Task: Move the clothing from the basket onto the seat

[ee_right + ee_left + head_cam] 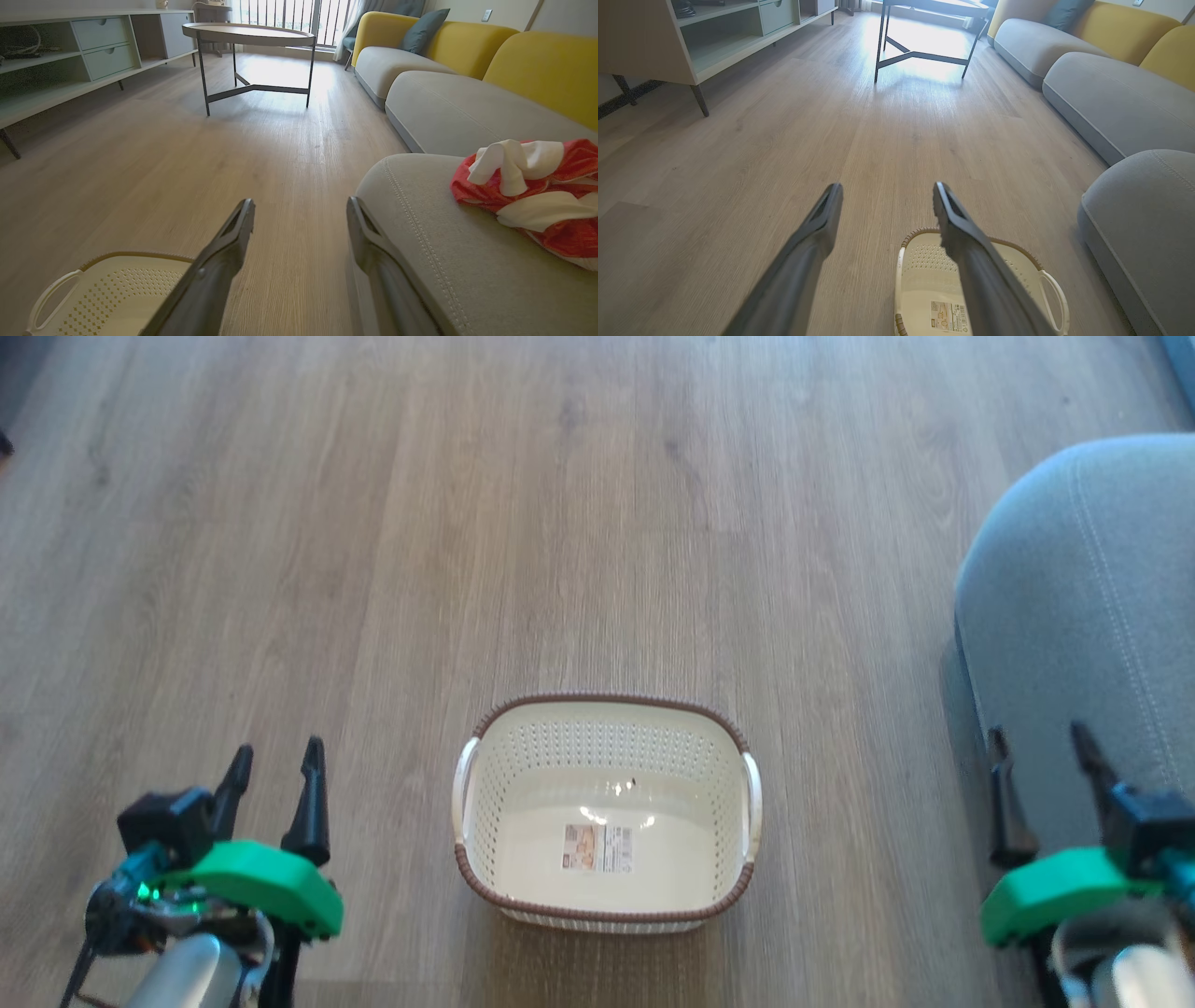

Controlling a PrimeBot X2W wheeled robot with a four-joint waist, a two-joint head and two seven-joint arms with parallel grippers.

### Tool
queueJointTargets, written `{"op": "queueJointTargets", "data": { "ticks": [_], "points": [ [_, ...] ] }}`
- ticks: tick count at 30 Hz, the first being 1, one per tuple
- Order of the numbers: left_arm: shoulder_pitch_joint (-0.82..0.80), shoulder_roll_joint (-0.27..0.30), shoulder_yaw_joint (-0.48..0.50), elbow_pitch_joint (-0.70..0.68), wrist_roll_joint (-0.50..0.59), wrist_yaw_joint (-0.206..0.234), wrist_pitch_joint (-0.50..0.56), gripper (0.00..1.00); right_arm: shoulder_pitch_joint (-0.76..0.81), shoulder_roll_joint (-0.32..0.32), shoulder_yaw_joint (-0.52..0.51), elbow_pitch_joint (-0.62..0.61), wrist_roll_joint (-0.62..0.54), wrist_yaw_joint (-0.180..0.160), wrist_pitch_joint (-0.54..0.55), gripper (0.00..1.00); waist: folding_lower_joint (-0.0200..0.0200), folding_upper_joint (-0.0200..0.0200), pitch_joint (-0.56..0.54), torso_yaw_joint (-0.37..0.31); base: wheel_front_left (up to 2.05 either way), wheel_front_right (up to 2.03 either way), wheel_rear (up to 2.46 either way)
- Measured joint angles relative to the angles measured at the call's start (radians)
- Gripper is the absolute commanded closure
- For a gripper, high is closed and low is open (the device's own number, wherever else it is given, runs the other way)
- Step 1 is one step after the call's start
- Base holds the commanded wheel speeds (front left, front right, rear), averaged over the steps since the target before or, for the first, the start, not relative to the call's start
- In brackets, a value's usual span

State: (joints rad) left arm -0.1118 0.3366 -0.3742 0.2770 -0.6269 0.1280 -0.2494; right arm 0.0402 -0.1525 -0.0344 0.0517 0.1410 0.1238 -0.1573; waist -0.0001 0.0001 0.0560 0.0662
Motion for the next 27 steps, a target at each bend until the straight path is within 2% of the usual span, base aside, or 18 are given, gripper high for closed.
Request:
{"op": "queueJointTargets", "data": {
  "ticks": [8,23,24,27],
  "points": [
    [0.074,-0.029,0.082,0.033,0.061,-0.051,0.0,0.0,0.043,0.056,0.005,0.085,-0.04,0.0,-0.068,0.0,0.0,0.0,-0.034,-0.003,0.0,0.0,0.0],
    [0.077,-0.088,0.201,0.057,0.151,-0.127,0.0,0.0,0.042,0.056,-0.009,0.13,-0.058,0.0,-0.091,0.0,0.0,0.0,-0.048,-0.022,0.0,0.0,0.0],
    [0.077,-0.093,0.201,0.06,0.151,-0.129,0.0,1.0,0.041,0.056,-0.008,0.133,-0.062,0.0,-0.091,1.0,0.0,0.0,-0.049,-0.022,0.0,0.0,0.0],
    [0.097,-0.11,0.188,0.1,0.151,-0.128,0.002,1.0,0.053,0.059,0.001,0.178,-0.061,0.0,-0.091,1.0,0.0,0.0,-0.05,-0.022,0.0,0.0,0.0]
  ]
}}
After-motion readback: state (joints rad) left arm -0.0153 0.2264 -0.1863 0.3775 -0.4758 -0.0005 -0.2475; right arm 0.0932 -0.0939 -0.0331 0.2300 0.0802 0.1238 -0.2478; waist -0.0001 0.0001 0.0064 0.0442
